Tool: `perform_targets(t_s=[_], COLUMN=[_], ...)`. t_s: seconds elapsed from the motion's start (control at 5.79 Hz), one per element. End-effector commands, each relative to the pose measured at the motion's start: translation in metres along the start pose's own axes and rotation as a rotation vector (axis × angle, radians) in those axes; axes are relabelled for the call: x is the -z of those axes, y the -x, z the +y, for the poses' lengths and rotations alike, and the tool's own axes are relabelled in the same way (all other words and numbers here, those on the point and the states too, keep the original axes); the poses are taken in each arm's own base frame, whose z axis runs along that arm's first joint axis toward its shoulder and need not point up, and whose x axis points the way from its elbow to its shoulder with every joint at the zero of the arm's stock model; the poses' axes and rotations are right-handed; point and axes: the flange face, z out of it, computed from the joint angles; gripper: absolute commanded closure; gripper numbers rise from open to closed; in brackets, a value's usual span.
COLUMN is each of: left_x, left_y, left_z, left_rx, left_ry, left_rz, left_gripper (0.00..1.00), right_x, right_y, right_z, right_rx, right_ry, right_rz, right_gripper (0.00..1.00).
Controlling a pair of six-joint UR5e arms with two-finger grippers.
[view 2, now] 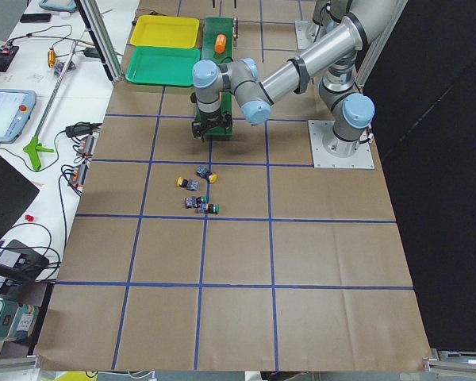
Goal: Sort buttons by color to trays
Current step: 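Place the second cylinder on the conveyor with the left gripper, then grasp a yellow-capped button and set it on the conveyor with left gripper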
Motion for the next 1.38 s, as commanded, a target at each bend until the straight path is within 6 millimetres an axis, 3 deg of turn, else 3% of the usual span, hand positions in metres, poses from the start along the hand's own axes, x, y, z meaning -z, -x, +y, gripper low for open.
perform_targets(t_s=[0.0, 0.17, 0.35, 0.52, 0.69, 0.86, 1.21], left_x=[-0.047, -0.075, -0.081, -0.091, -0.081, -0.074, -0.067], left_y=[0.032, 0.043, 0.044, 0.042, 0.040, 0.038, 0.035], left_z=[0.006, 0.014, 0.014, 0.014, 0.012, 0.008, 0.001], left_rx=[0.340, 0.346, 0.339, 0.342, 0.332, 0.287, 0.263], left_ry=[-0.004, 0.094, 0.113, 0.123, 0.123, 0.118, 0.108], left_rz=[-0.043, -0.081, -0.078, -0.063, -0.067, -0.073, -0.079], left_gripper=[0.04, 0.04, 0.08, 0.30, 0.77, 0.98, 1.00], right_x=[0.000, 0.000, 0.001, 0.005, 0.009, 0.021, 0.022], right_y=[0.000, 0.000, -0.001, -0.006, -0.009, -0.011, -0.006], right_z=[0.000, 0.000, 0.000, 0.009, 0.011, 0.011, 0.005], right_rx=[0.000, 0.000, 0.000, -0.007, -0.010, -0.012, 0.000], right_ry=[0.000, 0.000, 0.001, 0.002, -0.001, -0.003, 0.001], right_rz=[0.003, 0.004, 0.008, 0.011, 0.020, 0.037, 0.020], right_gripper=[0.00, 0.00, 0.00, 0.00, 0.00, 0.00, 0.00])
